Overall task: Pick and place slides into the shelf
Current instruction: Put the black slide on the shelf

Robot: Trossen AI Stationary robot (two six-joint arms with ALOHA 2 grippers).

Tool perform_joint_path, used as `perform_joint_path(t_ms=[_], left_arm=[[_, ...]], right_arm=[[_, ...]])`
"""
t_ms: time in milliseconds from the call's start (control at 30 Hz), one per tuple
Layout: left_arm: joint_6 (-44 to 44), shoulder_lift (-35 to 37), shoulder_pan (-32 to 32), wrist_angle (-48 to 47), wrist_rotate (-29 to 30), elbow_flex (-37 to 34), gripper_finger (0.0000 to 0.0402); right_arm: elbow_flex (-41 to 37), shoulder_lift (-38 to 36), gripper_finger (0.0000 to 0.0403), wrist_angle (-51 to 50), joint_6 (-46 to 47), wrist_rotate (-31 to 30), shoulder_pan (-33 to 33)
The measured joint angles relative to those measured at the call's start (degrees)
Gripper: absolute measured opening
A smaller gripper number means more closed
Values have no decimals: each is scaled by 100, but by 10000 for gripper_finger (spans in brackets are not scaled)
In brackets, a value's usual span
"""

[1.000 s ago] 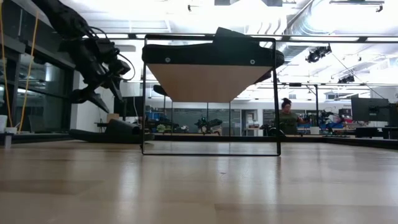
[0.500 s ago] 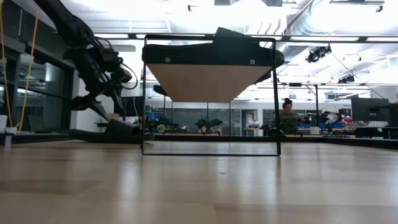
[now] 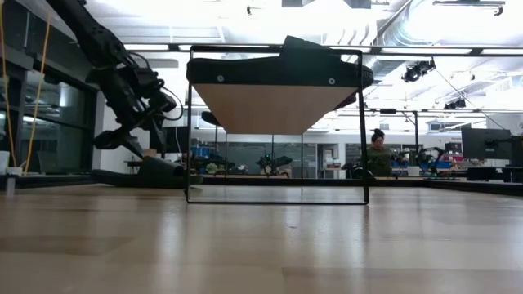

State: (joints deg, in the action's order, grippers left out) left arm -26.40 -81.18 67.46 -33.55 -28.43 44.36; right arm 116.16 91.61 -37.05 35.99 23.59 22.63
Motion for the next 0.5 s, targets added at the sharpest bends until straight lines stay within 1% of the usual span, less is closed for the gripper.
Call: perform_joint_path(t_ms=[200, 300, 433, 500], left_arm=[[-88, -234, -55, 116, -303, 4, 211], [-97, -238, -159, 140, -306, 4, 211], [-104, -239, -205, 132, -511, 2, 211], [-102, -238, -234, 134, -512, 2, 211]], right_arm=[[2, -2, 158, 144, -42, 72, 0], [2, -2, 158, 135, -129, 89, 0], [2, 5, 158, 135, -314, 120, 0], [4, 22, 158, 128, -352, 151, 0]])
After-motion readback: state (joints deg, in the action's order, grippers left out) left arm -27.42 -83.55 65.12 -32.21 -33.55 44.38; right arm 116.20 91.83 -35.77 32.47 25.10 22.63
